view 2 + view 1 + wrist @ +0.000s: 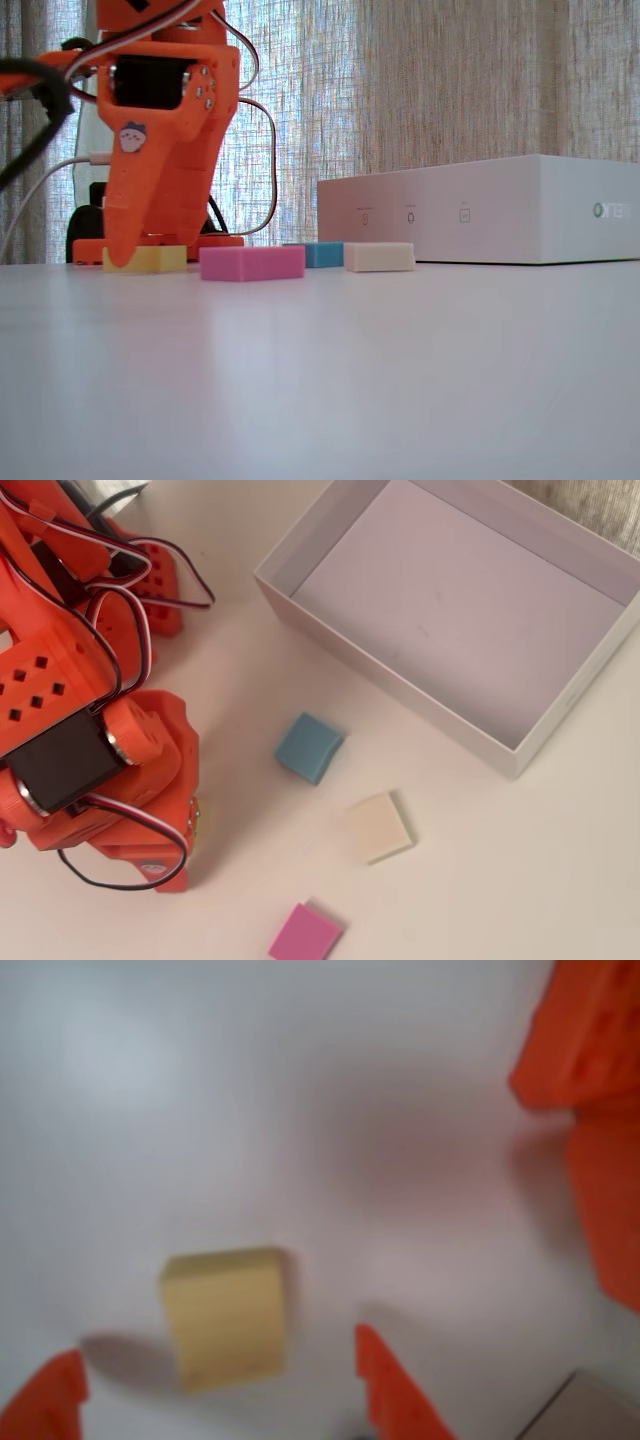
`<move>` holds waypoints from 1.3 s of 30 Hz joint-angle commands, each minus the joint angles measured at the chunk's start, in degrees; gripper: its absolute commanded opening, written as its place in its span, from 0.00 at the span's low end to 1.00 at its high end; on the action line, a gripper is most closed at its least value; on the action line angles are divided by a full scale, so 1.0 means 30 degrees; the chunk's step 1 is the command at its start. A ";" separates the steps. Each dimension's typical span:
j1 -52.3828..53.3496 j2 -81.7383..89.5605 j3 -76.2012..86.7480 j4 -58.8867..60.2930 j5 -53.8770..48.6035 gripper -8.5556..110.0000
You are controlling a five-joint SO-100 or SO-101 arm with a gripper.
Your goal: Grasp the yellow cuboid and put it in the bin.
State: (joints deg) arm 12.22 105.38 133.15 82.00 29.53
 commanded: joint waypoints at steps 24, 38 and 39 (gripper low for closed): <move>0.1406 0.0645 0.0322 -0.2520 -0.2139 0.00; -0.8145 0.6299 -1.1543 0.0527 -0.9844 0.00; -0.9346 0.6475 -1.2012 0.0615 -0.9844 0.00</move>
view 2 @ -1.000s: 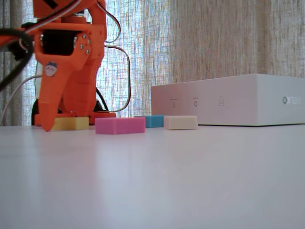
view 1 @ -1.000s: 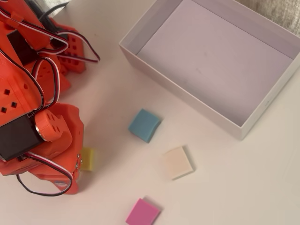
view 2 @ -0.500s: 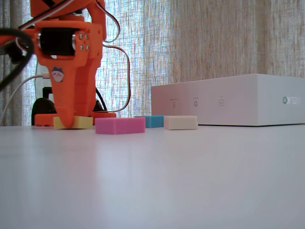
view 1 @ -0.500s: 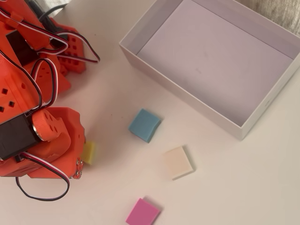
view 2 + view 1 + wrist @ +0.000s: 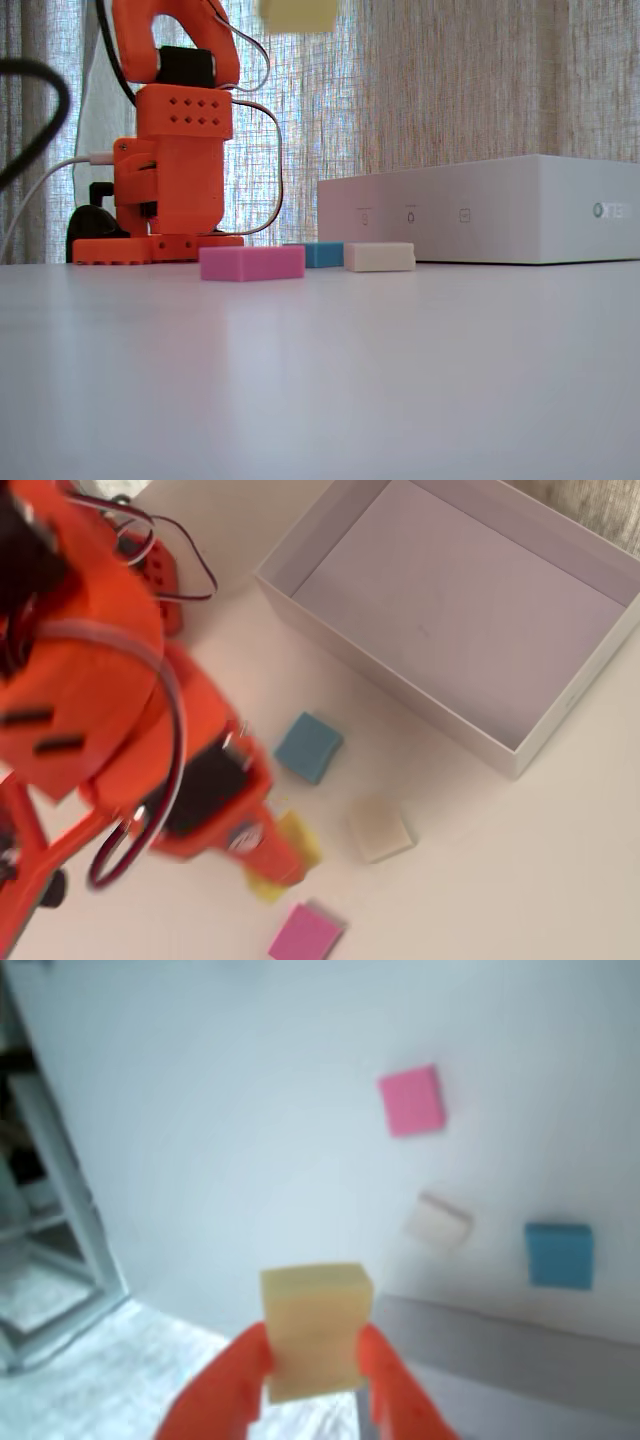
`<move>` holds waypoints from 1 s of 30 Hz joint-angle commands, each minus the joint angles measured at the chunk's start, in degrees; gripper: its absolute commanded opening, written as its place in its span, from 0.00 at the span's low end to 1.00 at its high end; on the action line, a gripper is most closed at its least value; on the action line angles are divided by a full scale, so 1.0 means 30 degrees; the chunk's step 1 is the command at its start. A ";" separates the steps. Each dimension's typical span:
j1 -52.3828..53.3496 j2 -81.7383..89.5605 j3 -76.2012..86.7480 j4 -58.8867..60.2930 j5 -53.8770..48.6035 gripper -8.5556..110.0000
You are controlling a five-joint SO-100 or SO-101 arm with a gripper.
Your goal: Grasp the yellow cuboid and put it in the bin.
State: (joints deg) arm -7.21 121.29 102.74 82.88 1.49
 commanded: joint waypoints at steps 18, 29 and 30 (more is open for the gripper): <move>-1.4443 0.0234 0.6592 -0.6270 -0.5684 0.18; -1.4180 0.0645 0.7764 -1.0049 -0.5830 0.38; -1.3682 0.0937 0.7617 -1.0576 -0.5830 0.37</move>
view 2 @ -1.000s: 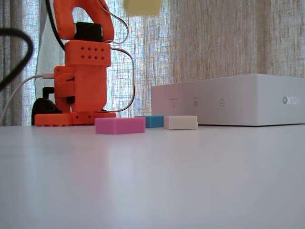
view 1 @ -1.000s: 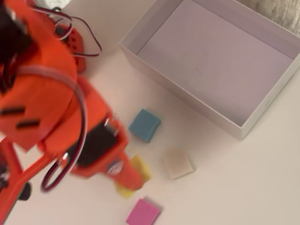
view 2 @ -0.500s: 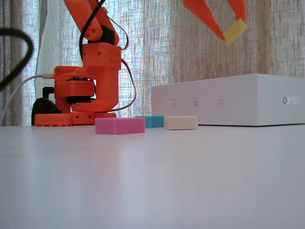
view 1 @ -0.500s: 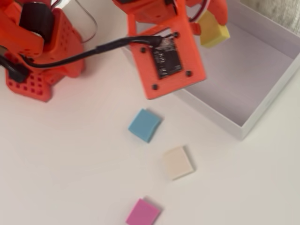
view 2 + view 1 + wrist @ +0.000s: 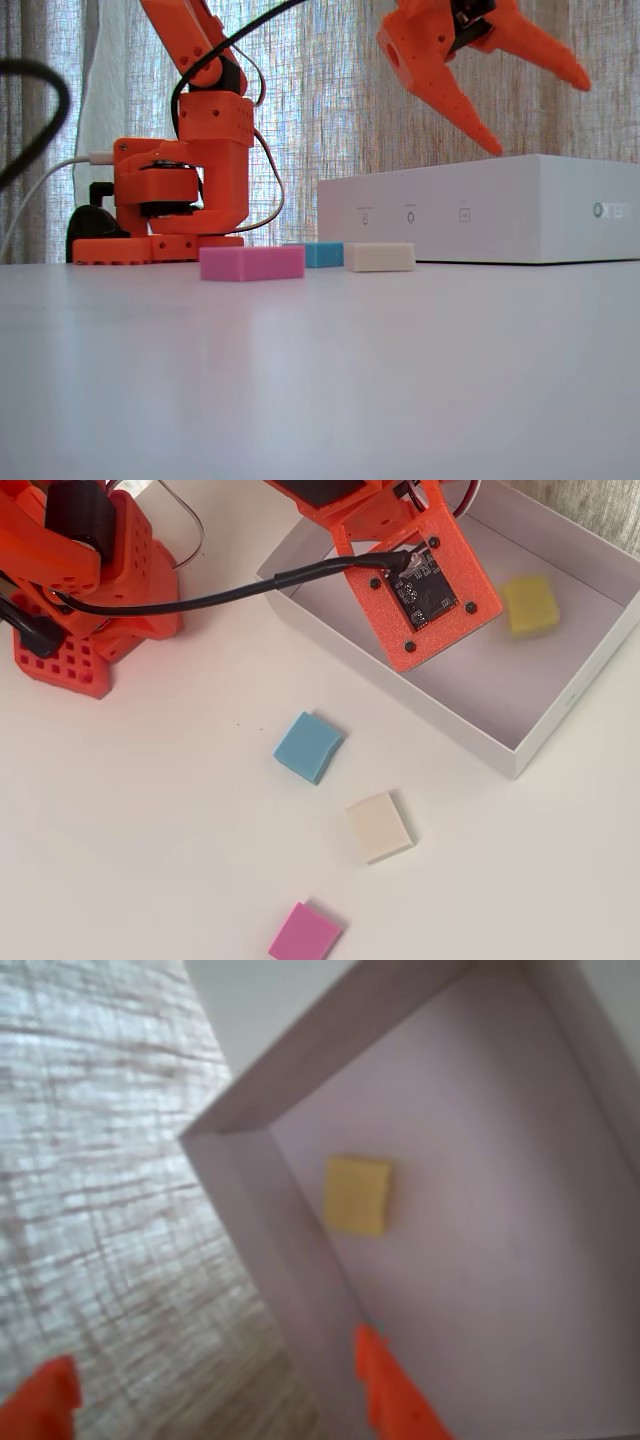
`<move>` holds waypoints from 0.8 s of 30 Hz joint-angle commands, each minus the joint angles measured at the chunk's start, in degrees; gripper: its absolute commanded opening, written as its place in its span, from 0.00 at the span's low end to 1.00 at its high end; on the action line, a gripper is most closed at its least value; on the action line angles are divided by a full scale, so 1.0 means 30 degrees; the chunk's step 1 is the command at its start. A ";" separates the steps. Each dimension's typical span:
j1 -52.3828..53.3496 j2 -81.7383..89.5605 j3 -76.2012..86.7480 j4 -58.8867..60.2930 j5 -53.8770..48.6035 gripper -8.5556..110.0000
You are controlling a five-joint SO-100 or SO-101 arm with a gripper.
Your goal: Grasp the yellow cuboid and put it in the bin.
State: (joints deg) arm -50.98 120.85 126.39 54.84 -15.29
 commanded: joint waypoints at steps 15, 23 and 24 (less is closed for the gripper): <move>1.4443 1.2891 0.4336 -1.2656 -0.1113 0.27; 1.6289 2.1416 0.8262 0.1582 0.1348 0.26; 1.6377 2.1855 0.8584 0.2871 0.1611 0.26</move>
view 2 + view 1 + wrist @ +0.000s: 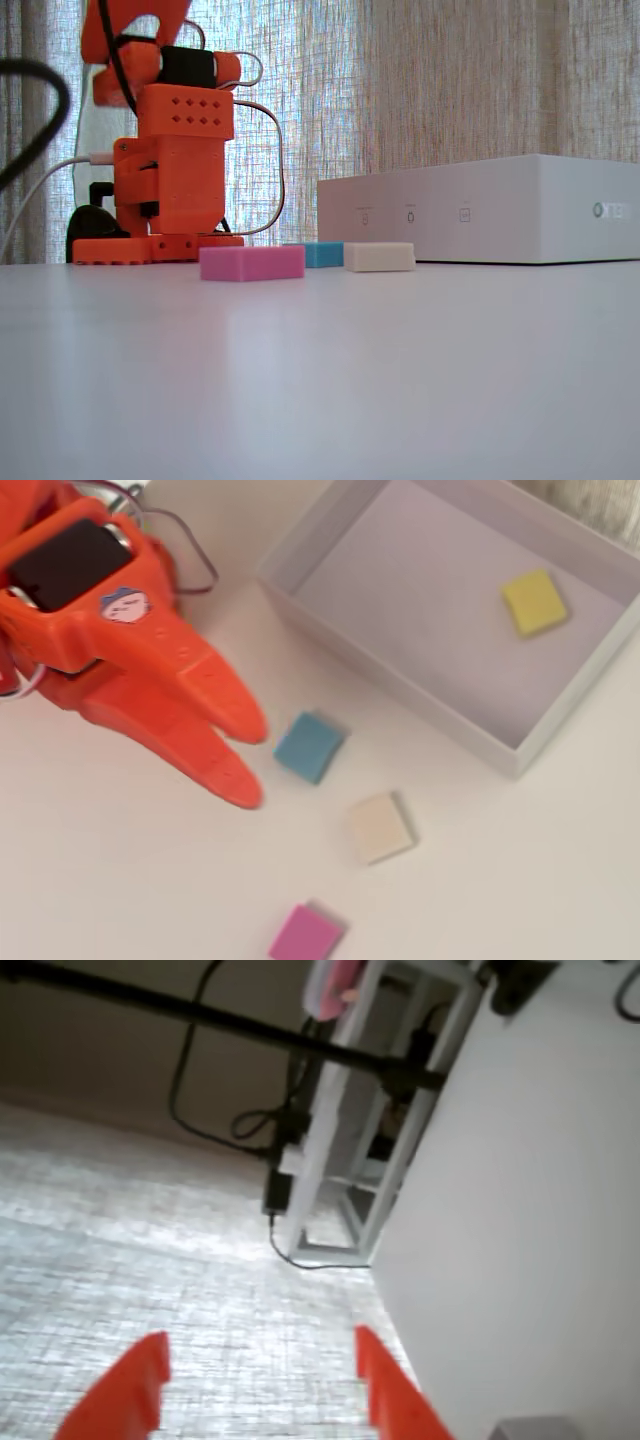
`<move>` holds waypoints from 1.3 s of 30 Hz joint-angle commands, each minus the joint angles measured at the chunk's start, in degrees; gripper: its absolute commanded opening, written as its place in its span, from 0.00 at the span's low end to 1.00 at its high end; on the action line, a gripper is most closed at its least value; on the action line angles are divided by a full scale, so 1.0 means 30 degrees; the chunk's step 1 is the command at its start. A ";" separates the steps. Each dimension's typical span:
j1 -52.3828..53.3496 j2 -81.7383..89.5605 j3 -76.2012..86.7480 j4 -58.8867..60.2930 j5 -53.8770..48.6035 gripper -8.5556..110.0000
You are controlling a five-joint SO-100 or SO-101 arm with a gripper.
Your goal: Grasp the yellow cuboid and put it in the bin.
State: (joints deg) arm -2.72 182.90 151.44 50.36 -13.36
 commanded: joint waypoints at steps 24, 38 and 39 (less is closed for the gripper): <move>0.0000 0.2227 0.5273 0.8848 0.1143 0.00; 0.0117 0.2227 0.5771 0.8643 0.0996 0.00; 0.0117 0.2227 0.5771 0.8643 0.0996 0.00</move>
State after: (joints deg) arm -2.46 189.40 169.10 77.26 -9.67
